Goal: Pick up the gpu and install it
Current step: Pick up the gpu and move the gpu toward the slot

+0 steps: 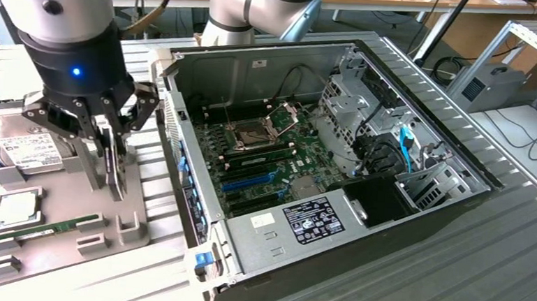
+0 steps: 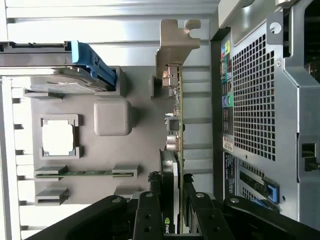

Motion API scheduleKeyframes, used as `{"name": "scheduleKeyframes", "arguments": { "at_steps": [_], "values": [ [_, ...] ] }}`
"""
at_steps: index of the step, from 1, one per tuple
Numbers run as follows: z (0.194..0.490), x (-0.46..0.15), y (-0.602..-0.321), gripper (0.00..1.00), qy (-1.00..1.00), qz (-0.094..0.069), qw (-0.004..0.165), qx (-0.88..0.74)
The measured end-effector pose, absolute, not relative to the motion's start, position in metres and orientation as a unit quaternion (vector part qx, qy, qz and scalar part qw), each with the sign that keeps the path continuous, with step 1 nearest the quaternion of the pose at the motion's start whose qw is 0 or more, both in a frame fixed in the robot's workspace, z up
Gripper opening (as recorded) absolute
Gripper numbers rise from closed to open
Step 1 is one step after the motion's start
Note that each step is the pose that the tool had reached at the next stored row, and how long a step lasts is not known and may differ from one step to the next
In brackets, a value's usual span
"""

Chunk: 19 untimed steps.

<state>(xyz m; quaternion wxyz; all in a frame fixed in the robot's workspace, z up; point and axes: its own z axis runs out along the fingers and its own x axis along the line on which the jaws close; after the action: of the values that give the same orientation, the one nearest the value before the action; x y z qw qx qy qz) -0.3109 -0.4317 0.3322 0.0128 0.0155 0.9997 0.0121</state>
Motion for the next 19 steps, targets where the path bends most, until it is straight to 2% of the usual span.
{"name": "scheduleKeyframes", "arguments": {
  "at_steps": [13, 19],
  "values": [
    [0.396, -0.311, -0.431, 0.27, 1.000, 0.000, 0.013, 0.015],
    [0.416, -0.311, -0.430, 0.27, 1.000, -0.006, 0.013, 0.015]
  ]
}}
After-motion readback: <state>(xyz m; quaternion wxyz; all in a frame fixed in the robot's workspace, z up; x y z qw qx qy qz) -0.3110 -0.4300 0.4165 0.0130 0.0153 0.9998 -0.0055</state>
